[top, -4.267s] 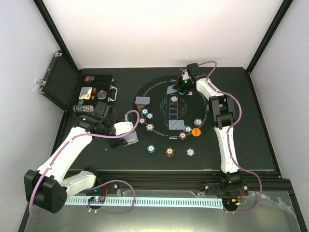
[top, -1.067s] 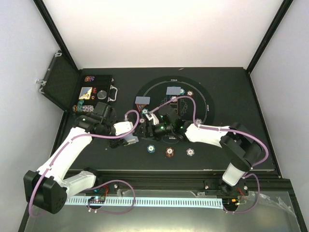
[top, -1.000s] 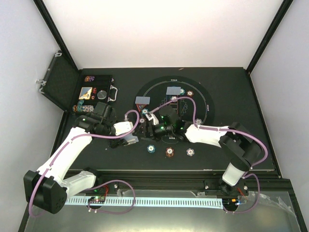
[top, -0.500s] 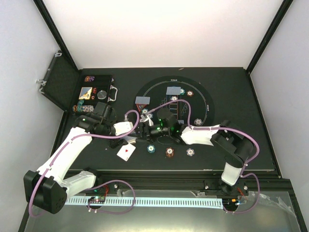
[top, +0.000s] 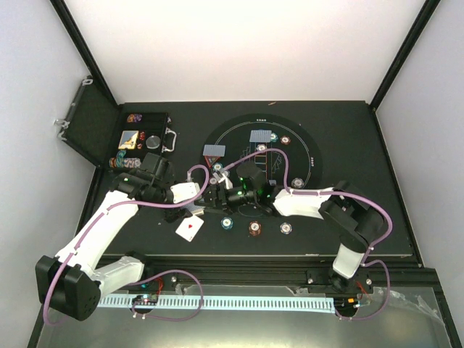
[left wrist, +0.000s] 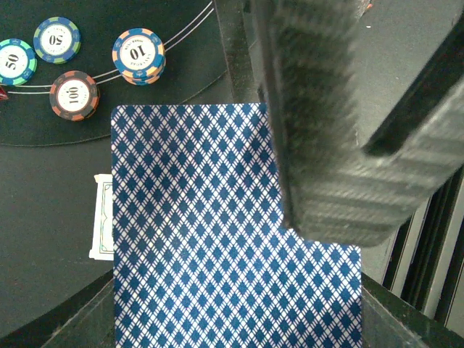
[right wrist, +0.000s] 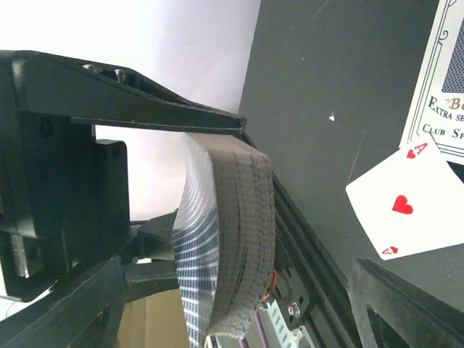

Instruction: Distribute texas hold em gaming equipment

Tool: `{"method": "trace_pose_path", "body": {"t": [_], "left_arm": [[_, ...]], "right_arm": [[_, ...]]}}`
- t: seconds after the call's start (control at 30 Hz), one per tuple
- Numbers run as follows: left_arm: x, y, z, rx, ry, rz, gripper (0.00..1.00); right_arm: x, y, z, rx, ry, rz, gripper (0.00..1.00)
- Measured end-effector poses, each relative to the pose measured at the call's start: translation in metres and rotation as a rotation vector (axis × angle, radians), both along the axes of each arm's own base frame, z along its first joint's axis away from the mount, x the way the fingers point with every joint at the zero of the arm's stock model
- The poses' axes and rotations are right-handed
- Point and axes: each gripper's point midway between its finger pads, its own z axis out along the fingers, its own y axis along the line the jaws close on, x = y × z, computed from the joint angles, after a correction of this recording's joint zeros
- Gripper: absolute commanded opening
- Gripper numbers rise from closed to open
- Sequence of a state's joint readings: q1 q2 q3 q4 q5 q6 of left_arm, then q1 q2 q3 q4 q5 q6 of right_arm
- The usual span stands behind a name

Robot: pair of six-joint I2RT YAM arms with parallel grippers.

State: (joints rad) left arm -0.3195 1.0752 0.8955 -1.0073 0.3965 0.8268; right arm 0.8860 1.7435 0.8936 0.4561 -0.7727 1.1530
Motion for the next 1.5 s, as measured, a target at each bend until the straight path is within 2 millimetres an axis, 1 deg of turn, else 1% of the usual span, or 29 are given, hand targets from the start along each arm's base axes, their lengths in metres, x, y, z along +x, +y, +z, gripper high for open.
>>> {"method": "trace_pose_path", "body": {"t": [0.13,0.33,0.47,0.57,0.63,0.77,1.2,1.23,1.33,1.4,1.5], "left_arm": [[0.000,0.000,0.000,0.000,0.000,0.000,0.02],[0.000,0.000,0.000,0.000,0.000,0.000,0.02],[0.000,0.000,0.000,0.000,0.000,0.000,0.02],[0.000,0.000,0.000,0.000,0.000,0.000,0.01],[0.000,0.000,0.000,0.002,0.001,0.000,0.01],[0.000,0.001,0.000,0.004,-0.002,0.001,0.02],[-0.001,0.002,-0.002,0.013,0.007,0.004,0.02],[-0.002,0.003,-0.002,0.015,0.009,0.004,0.02],[-0.002,0.003,-0.002,0.017,0.010,0.005,0.02],[-0.002,0.003,-0.002,0.018,0.010,0.005,0.02],[-0.002,0.003,-0.002,0.018,0.010,0.005,0.02]], "right_arm": [[0.000,0.008,-0.004,-0.004,0.005,0.012,0.84],[0.002,0.027,-0.006,0.009,0.013,0.035,0.80],[0.008,0.034,-0.012,0.006,0.032,0.031,0.76],[0.011,0.036,-0.020,-0.007,0.046,0.027,0.72],[0.013,0.036,-0.024,-0.011,0.055,0.023,0.70],[0.016,0.032,-0.024,0.001,0.042,0.017,0.65],[0.026,0.002,-0.017,-0.011,-0.015,-0.022,0.48],[0.027,0.000,-0.017,-0.012,-0.017,-0.025,0.45],[0.029,-0.004,-0.013,-0.014,-0.028,-0.035,0.30],[0.030,-0.006,-0.008,-0.015,-0.030,-0.045,0.20],[0.033,-0.011,-0.001,-0.014,-0.041,-0.060,0.07]]}}
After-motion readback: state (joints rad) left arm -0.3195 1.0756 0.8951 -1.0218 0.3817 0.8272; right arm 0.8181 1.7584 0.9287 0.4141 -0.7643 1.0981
